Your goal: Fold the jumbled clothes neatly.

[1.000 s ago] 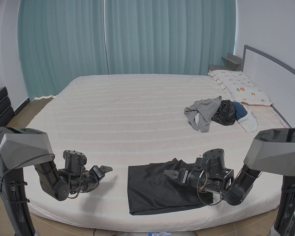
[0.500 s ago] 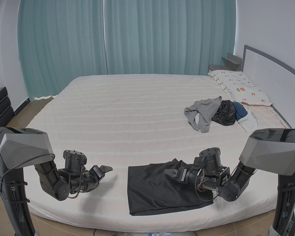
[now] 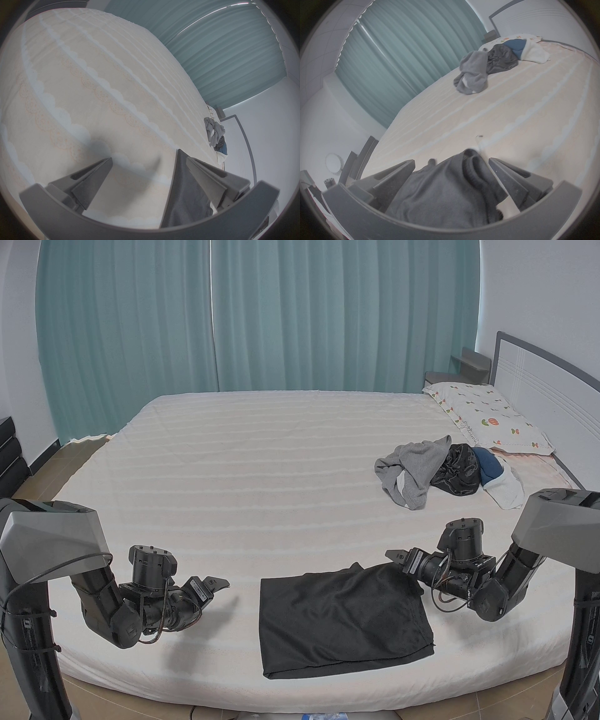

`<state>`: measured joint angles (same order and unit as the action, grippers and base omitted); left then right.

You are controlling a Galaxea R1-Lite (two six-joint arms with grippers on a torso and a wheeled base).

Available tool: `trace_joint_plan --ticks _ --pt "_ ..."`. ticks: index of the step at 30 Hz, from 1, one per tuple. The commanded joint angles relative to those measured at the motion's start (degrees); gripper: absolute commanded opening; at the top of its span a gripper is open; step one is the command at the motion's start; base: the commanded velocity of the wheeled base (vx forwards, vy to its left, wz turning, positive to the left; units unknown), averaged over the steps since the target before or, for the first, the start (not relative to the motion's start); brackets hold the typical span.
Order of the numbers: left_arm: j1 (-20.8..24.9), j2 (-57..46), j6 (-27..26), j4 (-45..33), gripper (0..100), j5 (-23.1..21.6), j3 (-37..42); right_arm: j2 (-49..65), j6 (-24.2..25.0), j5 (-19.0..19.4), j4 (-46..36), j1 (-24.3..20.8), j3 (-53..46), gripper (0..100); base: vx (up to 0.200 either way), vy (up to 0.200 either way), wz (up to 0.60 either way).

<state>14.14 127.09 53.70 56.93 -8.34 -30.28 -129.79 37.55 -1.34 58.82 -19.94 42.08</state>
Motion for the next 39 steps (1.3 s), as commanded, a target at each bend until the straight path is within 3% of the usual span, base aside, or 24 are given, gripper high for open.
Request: trace_joint_plan --ticks 1,8,14,20,21,32,39 --pt "0.0 0.1 0.0 0.0 100 0.0 0.0 0.3 0.2 0.4 0.4 3.8 -0.1 100 0.0 0.0 0.0" --pt "0.0 0.1 0.0 0.0 100 0.0 0.0 0.8 1.0 2.3 0.5 4.8 -1.3 100 0.0 0.0 0.0" --pt "0.6 0.1 0.0 0.1 100 0.0 -0.8 0.3 1.5 6.4 0.5 4.0 -1.1 100 0.0 0.0 0.0" --pt "1.6 0.1 -2.1 0.3 100 0.1 -1.9 -2.0 1.5 7.1 0.4 3.6 -0.5 100 0.0 0.0 0.0" --pt "1.9 0.1 -2.2 0.3 100 0.1 -2.4 -3.4 1.3 7.2 0.5 3.5 0.1 0 0.0 0.0 0.0" --pt "5.5 1.6 -2.2 -0.3 100 0.3 -7.5 -4.5 1.7 7.1 1.0 4.6 0.5 0 0.0 0.0 0.0" --pt "8.2 6.8 -2.3 -0.4 100 3.5 -14.0 -4.7 3.2 6.9 3.6 4.8 -1.0 0 0.0 0.0 0.0"
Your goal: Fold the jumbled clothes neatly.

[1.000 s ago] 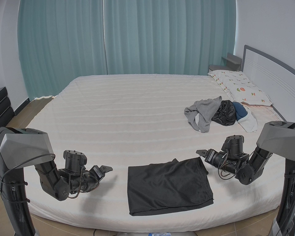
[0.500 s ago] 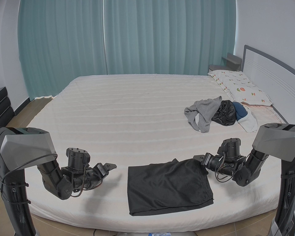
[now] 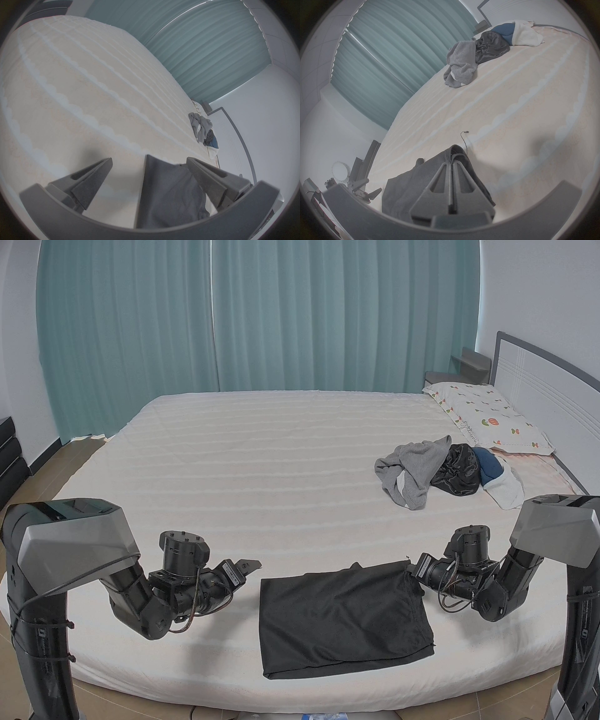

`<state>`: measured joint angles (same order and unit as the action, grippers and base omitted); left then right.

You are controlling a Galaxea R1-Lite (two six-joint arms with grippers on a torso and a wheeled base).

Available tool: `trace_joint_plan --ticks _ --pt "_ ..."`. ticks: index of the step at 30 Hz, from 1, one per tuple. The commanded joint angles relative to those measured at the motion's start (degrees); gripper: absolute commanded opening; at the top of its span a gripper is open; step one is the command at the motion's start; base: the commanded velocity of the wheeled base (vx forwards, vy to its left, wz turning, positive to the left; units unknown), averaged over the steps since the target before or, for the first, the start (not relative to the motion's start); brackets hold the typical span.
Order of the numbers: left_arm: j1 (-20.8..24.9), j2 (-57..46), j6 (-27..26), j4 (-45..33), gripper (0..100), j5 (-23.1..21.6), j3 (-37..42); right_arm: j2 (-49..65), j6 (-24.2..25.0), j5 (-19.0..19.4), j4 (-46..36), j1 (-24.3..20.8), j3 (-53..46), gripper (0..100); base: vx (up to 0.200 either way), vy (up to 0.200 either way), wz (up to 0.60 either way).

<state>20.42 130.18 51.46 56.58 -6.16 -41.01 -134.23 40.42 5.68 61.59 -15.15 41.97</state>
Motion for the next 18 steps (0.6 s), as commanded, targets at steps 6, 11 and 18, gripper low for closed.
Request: trace_joint_plan --ticks 6,11,18 --pt "4.0 6.4 -0.1 -1.0 100 3.2 -7.9 0.2 0.4 -0.1 1.1 -0.3 -1.3 0 0.0 0.0 0.0" --pt "5.1 7.5 -0.1 -5.1 100 3.7 -11.5 0.1 0.4 -0.2 1.1 -0.3 -1.2 0 0.0 0.0 0.0" --pt "5.7 8.9 -0.2 -5.7 100 5.5 -13.8 0.2 0.4 -0.4 1.2 -0.4 -1.2 0 0.0 0.0 0.0"
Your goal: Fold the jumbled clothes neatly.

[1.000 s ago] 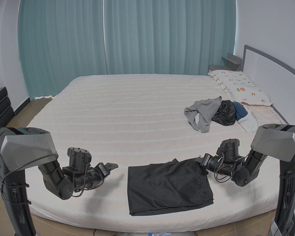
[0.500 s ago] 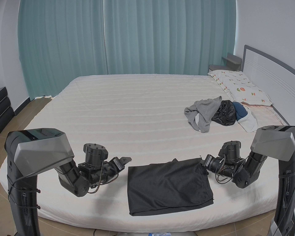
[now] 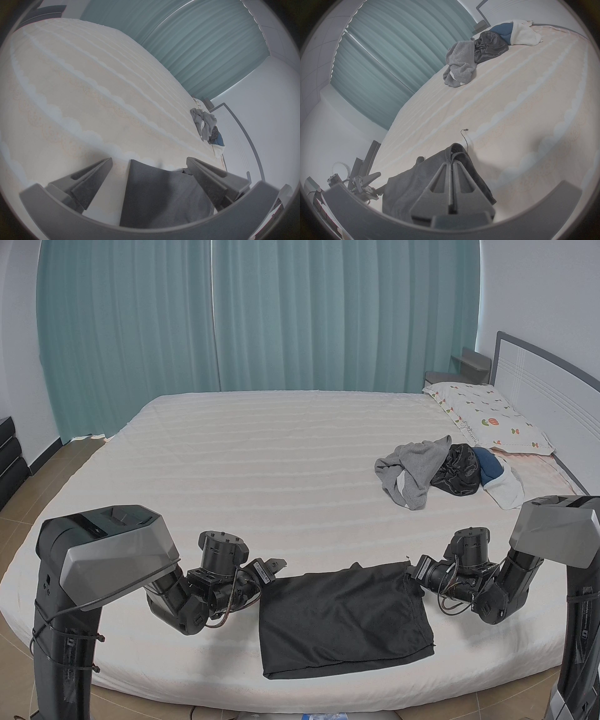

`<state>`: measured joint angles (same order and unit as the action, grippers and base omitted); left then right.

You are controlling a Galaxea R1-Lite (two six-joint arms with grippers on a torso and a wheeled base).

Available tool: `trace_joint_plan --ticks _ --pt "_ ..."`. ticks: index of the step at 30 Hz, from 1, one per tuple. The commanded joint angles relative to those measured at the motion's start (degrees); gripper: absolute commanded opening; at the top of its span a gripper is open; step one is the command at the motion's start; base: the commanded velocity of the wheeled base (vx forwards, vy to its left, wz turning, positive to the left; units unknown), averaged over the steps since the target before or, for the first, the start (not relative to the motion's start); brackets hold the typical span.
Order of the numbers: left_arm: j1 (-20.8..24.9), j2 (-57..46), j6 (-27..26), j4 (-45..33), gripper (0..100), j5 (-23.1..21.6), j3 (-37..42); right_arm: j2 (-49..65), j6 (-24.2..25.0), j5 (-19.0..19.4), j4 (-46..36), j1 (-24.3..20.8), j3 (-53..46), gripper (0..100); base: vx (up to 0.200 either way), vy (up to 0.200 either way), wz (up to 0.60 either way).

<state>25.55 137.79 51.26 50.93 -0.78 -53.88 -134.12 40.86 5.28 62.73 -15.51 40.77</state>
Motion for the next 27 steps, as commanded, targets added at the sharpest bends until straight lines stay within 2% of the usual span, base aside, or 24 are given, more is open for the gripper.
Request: trace_joint_plan --ticks 1,2,10,15,27 --pt "0.8 1.3 -0.3 0.0 100 0.2 -1.0 0.1 0.0 0.0 0.0 -0.1 0.0 0 0.0 0.0 0.0" --pt "0.8 1.4 -0.7 0.0 0 0.3 -1.0 0.1 0.0 0.0 0.0 -0.1 0.0 0 0.0 0.0 0.0" --pt "0.8 2.0 -1.3 0.3 0 3.9 -0.8 0.1 0.0 -0.1 0.0 -0.1 0.0 0 0.0 0.0 0.0" --pt "0.4 1.8 -1.1 0.6 0 7.7 -0.7 -0.1 0.0 -0.2 2.0 0.0 -0.3 0 0.0 0.0 0.0" --pt "-0.2 1.7 -1.1 0.9 0 10.4 -0.3 -1.4 -0.1 0.0 2.7 1.1 0.5 0 0.0 0.0 0.0"
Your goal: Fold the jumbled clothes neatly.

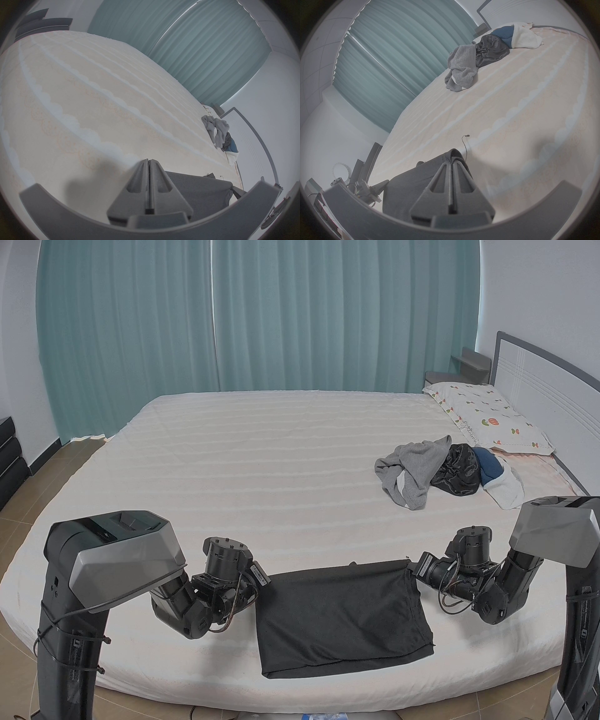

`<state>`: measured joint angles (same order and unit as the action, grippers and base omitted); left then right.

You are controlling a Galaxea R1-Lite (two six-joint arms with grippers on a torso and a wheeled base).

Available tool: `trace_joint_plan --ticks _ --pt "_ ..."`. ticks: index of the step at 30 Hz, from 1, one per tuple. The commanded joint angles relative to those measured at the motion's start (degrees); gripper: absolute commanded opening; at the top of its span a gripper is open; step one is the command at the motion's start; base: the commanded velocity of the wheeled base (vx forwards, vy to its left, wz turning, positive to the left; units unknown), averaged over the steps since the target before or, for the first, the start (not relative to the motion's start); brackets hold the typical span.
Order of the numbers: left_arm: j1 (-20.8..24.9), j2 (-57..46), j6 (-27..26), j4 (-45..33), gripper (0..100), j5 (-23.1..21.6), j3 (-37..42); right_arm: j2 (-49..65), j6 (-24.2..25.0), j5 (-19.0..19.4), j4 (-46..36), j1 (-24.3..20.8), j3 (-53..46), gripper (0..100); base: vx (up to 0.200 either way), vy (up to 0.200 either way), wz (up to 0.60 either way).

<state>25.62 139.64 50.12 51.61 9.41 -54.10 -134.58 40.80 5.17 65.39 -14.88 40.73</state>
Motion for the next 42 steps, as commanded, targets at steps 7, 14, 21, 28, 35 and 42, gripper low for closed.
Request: trace_joint_plan --ticks 7,14,21,28,35,42 --pt "-0.1 0.1 0.2 0.6 0 0.2 0.1 -2.8 0.0 0.0 0.0 0.4 1.8 0 0.0 0.0 0.0" --pt "0.3 0.2 0.2 0.6 0 0.1 0.1 -2.9 0.0 0.1 -0.4 0.3 2.7 0 0.0 0.0 0.0" --pt "0.3 -0.2 0.2 0.8 100 -0.1 1.0 -1.8 0.2 0.6 0.2 0.1 2.2 100 0.0 0.0 0.0" --pt "-1.5 -4.3 2.2 0.9 100 -1.0 4.3 4.5 2.7 1.0 -0.8 0.2 -1.4 100 0.0 0.0 0.0" --pt "-5.8 -9.5 6.7 2.9 100 -9.0 9.5 12.8 2.7 7.3 0.8 -0.2 -16.0 100 0.0 0.0 0.0" --pt "-6.5 -9.3 11.8 2.9 100 -15.7 10.4 15.1 2.4 17.9 7.9 -0.1 -27.8 100 0.0 0.0 0.0"
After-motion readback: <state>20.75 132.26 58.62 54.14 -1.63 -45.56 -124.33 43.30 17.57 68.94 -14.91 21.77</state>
